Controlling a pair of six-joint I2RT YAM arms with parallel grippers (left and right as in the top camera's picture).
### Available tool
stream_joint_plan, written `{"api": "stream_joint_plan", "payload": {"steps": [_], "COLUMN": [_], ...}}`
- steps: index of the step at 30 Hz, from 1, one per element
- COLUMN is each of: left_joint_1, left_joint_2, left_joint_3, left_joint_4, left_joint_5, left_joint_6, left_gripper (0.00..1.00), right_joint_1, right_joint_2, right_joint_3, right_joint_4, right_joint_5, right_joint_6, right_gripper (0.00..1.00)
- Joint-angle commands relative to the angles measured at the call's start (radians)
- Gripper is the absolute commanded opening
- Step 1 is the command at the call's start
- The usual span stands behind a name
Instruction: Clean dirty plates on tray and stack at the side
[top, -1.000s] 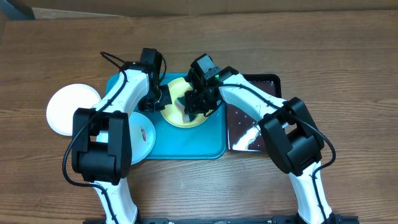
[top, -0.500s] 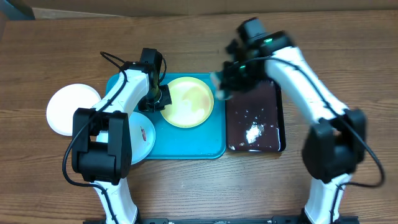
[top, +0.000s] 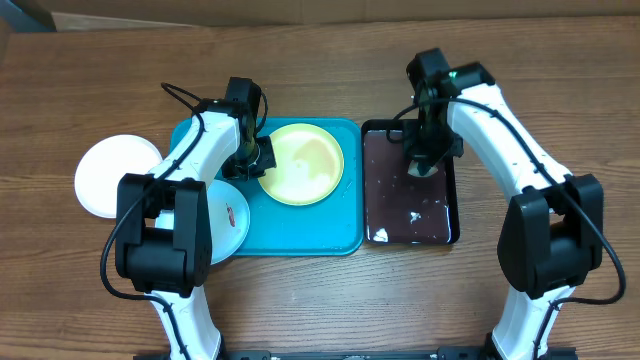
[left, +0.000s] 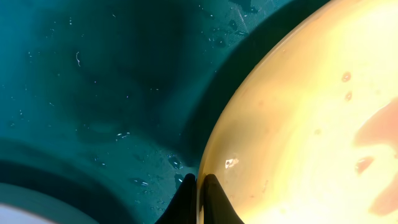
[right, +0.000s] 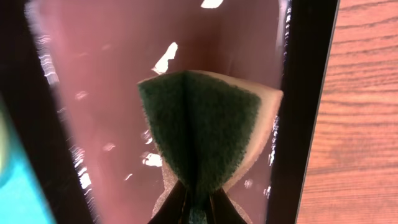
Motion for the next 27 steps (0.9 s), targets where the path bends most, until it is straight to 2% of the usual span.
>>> {"api": "stream_joint_plan", "payload": {"steps": [1, 4, 8, 9, 12, 15, 19, 23, 24, 27], "left_joint_1": [-0.002, -0.002, -0.002, -0.002, -0.002, -0.002, -0.002, -0.002, -0.002, -0.003], "left_joint_2": [0.011, 0.011, 0.011, 0.011, 0.011, 0.011, 0.011, 0.011, 0.011, 0.011], "left_joint_3": [-0.013, -0.013, -0.013, -0.013, -0.013, -0.013, -0.013, -0.013, -0.013, -0.013], "left_joint_4": [0.004, 0.004, 0.004, 0.004, 0.004, 0.003, 0.003, 0.003, 0.003, 0.003], "left_joint_5": [-0.013, -0.013, -0.014, -0.013, -0.013, -0.014, -0.014, -0.013, -0.012, -0.014], "left_joint_6": [0.016, 0.016, 0.016, 0.016, 0.016, 0.016, 0.016, 0.007, 0.007, 0.008], "left_gripper": [0.04, 0.04, 0.04, 0.04, 0.07, 0.09, 0.11, 0.18, 0.18, 0.19], "right_joint_1": [0.002, 0.002, 0.002, -0.002, -0.026, -0.069, -0.153, -0.256, -0.282, -0.352], "right_joint_2": [-0.003, -0.003, -0.003, -0.006, -0.006, -0.006, -0.006, -0.005, -0.005, -0.005], "right_joint_3": [-0.076, -0.132, -0.141, -0.126, -0.044, 0.035, 0.111, 0.118, 0.116, 0.115], "right_joint_4": [0.07, 0.132, 0.147, 0.134, 0.073, 0.027, -0.016, -0.021, -0.024, -0.016], "right_joint_5": [0.076, 0.076, 0.075, 0.074, 0.075, 0.075, 0.074, 0.074, 0.075, 0.075], "right_joint_6": [0.018, 0.018, 0.018, 0.018, 0.017, 0.018, 0.019, 0.019, 0.018, 0.018], "right_gripper": [0.06, 0.08, 0.31, 0.34, 0.54, 0.63, 0.81, 0.87, 1.0, 1.0]}}
